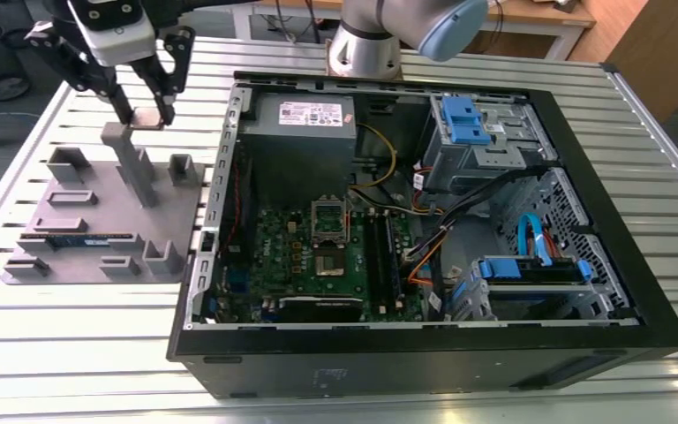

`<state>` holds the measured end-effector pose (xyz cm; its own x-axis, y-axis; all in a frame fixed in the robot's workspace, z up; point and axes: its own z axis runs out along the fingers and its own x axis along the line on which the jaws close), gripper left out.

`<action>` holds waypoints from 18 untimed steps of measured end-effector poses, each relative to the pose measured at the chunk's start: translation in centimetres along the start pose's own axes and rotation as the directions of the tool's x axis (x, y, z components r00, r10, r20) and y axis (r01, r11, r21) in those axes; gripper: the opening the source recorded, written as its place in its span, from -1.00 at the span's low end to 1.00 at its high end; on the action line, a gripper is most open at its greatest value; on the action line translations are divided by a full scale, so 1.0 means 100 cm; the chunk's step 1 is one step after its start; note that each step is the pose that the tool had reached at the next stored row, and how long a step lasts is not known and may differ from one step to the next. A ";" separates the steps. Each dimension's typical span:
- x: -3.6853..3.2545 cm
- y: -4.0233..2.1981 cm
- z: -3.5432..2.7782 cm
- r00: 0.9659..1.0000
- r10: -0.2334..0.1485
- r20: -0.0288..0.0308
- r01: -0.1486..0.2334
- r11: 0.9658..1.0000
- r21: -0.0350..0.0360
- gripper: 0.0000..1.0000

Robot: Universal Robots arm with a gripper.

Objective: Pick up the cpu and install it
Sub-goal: 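Pick up the cpu and move it towards the insertion slot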

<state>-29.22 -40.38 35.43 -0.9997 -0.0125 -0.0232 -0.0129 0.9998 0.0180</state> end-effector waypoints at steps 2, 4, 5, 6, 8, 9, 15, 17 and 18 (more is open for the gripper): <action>-0.0070 -0.0001 0.0002 1.000 0.000 0.000 0.000 1.000 0.000 -0.06; -0.0140 -0.0002 0.0003 1.000 0.000 0.000 0.000 1.000 0.000 -0.06; -0.0176 -0.0002 0.0004 1.000 0.000 0.000 0.000 1.000 0.000 -0.06; -0.0212 -0.0003 0.0005 1.000 0.000 0.000 0.000 1.000 0.000 -0.06; -0.0286 -0.0004 0.0007 1.000 0.000 0.000 0.000 1.000 0.000 -0.06; -0.0322 -0.0004 0.0008 1.000 0.000 0.000 0.000 1.000 0.000 -0.06; -0.0472 -0.0006 0.0011 1.000 0.000 0.000 0.000 1.000 0.000 -0.06; -0.0523 -0.0007 0.0013 1.000 0.000 0.000 0.000 1.000 0.000 -0.06; -0.0552 -0.0007 0.0013 1.000 0.000 0.000 0.000 1.000 0.000 -0.06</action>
<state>-23.70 -40.38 35.43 -0.9997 -0.0124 -0.0230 -0.0128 0.9998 0.0179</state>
